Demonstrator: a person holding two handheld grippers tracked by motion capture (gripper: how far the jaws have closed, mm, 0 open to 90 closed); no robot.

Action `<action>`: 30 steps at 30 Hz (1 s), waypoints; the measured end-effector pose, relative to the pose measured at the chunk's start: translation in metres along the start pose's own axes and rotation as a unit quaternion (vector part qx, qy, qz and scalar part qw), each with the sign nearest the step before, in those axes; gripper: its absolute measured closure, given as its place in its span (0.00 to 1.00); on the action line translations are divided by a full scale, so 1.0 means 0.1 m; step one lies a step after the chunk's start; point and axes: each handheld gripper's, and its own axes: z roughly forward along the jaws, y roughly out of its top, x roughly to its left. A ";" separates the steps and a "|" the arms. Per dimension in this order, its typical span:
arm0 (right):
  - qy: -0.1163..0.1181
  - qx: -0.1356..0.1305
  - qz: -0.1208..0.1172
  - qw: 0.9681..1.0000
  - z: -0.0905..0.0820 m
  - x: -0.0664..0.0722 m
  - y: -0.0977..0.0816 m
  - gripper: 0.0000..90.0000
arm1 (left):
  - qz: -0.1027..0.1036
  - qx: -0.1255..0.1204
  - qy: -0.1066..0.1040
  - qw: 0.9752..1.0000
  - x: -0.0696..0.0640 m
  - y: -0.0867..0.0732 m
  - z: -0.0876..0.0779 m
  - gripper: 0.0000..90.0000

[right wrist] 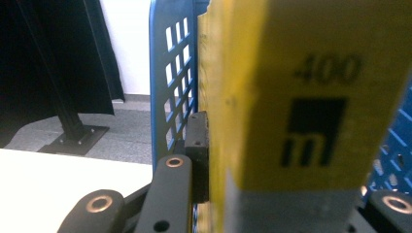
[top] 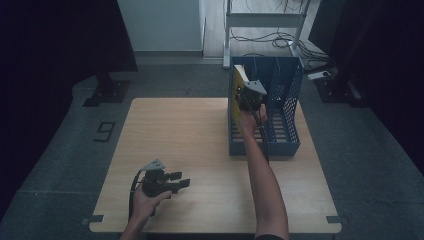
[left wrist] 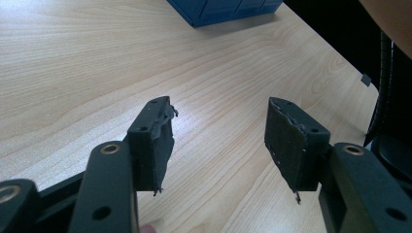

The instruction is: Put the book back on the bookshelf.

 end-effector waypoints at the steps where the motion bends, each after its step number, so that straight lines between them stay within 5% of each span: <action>1: 0.000 0.000 0.000 1.000 0.01 0.00 0.00 0.82 | 0.000 0.000 0.000 1.000 0.00 0.00 0.00 0.48; 20: -0.003 0.030 -0.010 0.999 0.05 0.07 -0.28 0.81 | -0.001 -0.004 0.001 1.000 0.00 0.01 -0.03 0.48; 30: 0.017 0.050 -0.018 0.998 -0.02 0.02 -0.28 0.79 | 0.000 -0.001 0.002 1.000 -0.02 0.00 -0.02 0.48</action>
